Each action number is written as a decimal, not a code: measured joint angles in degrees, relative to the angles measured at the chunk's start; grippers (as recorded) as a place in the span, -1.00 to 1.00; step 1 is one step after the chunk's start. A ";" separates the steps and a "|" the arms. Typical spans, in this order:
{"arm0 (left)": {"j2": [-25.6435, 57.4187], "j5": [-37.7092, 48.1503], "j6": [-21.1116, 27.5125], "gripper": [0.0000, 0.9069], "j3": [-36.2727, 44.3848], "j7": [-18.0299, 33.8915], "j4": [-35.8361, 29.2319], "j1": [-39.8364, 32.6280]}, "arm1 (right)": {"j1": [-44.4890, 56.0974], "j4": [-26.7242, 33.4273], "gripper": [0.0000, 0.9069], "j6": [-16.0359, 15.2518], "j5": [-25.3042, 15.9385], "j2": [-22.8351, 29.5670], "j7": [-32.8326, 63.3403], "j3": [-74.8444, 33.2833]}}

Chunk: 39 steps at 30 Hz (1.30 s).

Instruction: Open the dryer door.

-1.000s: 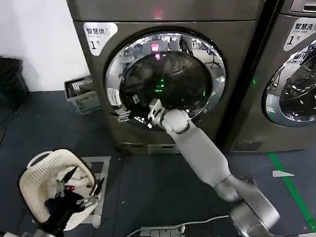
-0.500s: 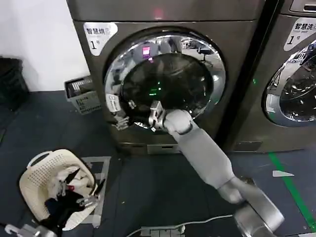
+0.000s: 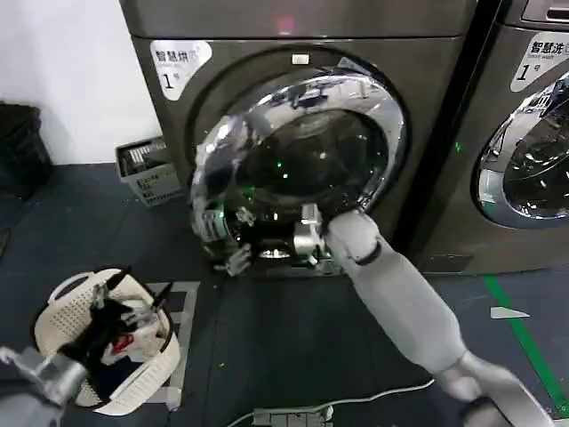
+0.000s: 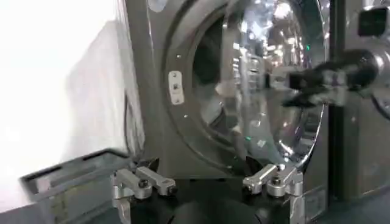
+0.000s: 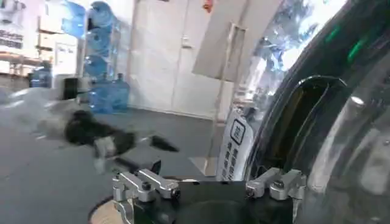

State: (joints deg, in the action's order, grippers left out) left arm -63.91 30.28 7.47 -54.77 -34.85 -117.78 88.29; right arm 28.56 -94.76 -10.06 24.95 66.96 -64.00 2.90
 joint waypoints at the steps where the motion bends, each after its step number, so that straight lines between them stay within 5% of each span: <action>1: 0.83 1.57 0.26 1.00 0.58 -0.81 1.03 -1.05 | 0.62 -0.73 1.00 0.00 0.00 -0.53 -0.60 -0.43; 19: 14.89 13.12 1.01 1.00 15.40 -2.97 12.48 -18.06 | 14.60 -12.15 1.00 0.68 3.06 -11.06 -12.71 -15.50; 30: 19.36 14.67 0.33 1.00 31.20 -2.61 16.18 -29.54 | 23.86 -9.98 1.00 1.98 5.01 -16.30 -19.58 -33.53; 39: 18.22 16.04 0.07 1.00 44.33 -2.92 17.88 -40.31 | 32.36 -3.14 1.00 3.68 0.21 -17.20 -17.93 -53.68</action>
State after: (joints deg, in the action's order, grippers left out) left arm -45.69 46.31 7.54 -10.44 -37.77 -99.90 47.98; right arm 60.92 -97.90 -6.37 25.16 49.76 -81.93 -50.77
